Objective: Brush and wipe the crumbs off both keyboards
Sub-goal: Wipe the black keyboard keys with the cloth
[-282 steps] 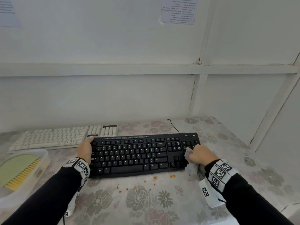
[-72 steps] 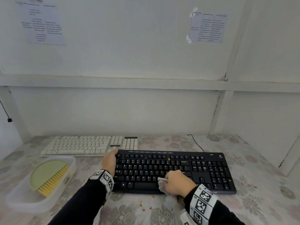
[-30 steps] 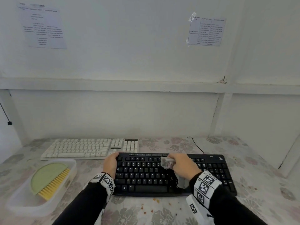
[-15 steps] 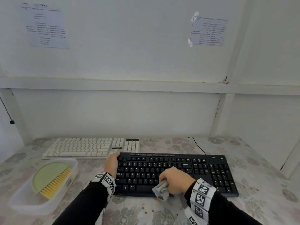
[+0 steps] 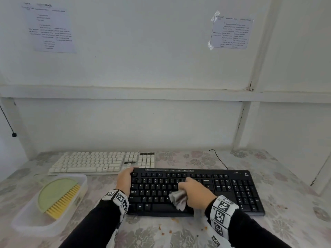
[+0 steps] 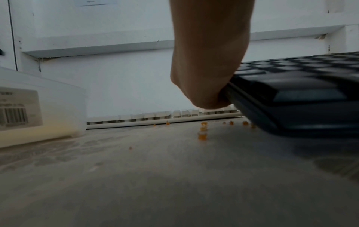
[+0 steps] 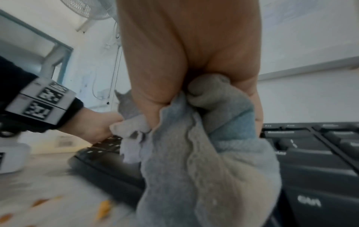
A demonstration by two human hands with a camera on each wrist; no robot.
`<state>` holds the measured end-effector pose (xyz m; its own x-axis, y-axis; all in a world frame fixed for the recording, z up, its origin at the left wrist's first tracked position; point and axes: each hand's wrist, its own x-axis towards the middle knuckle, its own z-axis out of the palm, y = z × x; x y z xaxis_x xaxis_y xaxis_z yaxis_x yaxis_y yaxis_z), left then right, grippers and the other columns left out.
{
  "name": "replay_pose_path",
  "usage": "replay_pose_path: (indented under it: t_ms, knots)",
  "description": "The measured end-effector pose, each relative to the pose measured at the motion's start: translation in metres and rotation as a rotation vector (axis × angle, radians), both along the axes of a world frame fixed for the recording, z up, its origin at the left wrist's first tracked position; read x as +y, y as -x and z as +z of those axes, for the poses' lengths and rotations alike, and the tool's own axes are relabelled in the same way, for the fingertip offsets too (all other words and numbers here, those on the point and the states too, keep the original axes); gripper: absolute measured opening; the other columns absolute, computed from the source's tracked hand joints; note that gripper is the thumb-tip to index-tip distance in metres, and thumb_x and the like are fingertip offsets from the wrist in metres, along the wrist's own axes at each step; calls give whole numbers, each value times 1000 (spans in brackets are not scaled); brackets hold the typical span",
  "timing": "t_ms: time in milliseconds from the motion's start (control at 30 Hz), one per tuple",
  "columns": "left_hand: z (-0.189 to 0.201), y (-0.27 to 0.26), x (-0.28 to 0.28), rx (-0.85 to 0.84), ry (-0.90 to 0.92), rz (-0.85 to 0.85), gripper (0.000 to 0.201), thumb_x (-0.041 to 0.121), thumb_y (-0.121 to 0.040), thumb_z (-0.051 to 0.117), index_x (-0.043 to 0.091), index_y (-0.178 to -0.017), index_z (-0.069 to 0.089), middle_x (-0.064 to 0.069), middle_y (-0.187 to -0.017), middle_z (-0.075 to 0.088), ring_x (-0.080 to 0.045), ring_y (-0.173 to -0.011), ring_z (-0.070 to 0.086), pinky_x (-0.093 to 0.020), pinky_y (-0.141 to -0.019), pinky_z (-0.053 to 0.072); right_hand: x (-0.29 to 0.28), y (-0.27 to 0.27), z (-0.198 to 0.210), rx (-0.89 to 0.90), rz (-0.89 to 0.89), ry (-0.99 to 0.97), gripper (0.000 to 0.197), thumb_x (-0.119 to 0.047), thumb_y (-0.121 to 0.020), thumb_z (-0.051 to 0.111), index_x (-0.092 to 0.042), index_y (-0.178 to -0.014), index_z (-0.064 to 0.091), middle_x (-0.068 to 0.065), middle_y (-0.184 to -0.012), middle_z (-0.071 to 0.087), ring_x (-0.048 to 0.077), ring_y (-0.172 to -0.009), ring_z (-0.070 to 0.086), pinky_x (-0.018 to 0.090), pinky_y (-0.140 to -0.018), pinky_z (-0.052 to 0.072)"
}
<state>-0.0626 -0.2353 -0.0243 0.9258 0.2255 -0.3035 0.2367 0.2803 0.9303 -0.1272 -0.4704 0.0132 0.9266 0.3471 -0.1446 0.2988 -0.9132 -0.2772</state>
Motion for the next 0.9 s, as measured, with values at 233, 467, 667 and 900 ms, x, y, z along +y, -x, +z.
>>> replay_pose_path:
  t_ms: [233,467,667,900]
  knots:
    - [2,1,1,13,-3,9,28,17,-94,45,12,-83,70,-10,-74,65,-28,-73,61,-45,-82,49,5,17,16,185,63,-10,27,2,-83,43,-12,-97,61,7,-95,60,21,-85,54,29,-67,46]
    - [0,0,2,19,2,15,29,19,-95,44,11,-83,70,-13,-81,66,-30,-78,61,-49,-87,48,19,-24,27,-205,-146,-237,21,-6,-90,47,-15,-106,57,-1,-89,50,15,-76,48,22,-67,40]
    - [0,1,-1,4,9,-21,31,17,-95,43,11,-80,69,-10,-68,66,-28,-69,61,-40,-72,49,38,-16,0,-157,17,-15,21,-10,-89,48,-16,-109,49,2,-97,41,24,-86,50,31,-74,37]
    - [0,2,-1,-11,42,-38,31,19,-97,40,11,-85,68,-10,-72,65,-27,-69,60,-37,-69,48,46,10,-3,67,273,150,20,-8,-88,49,-13,-107,57,-3,-78,42,24,-83,49,29,-63,43]
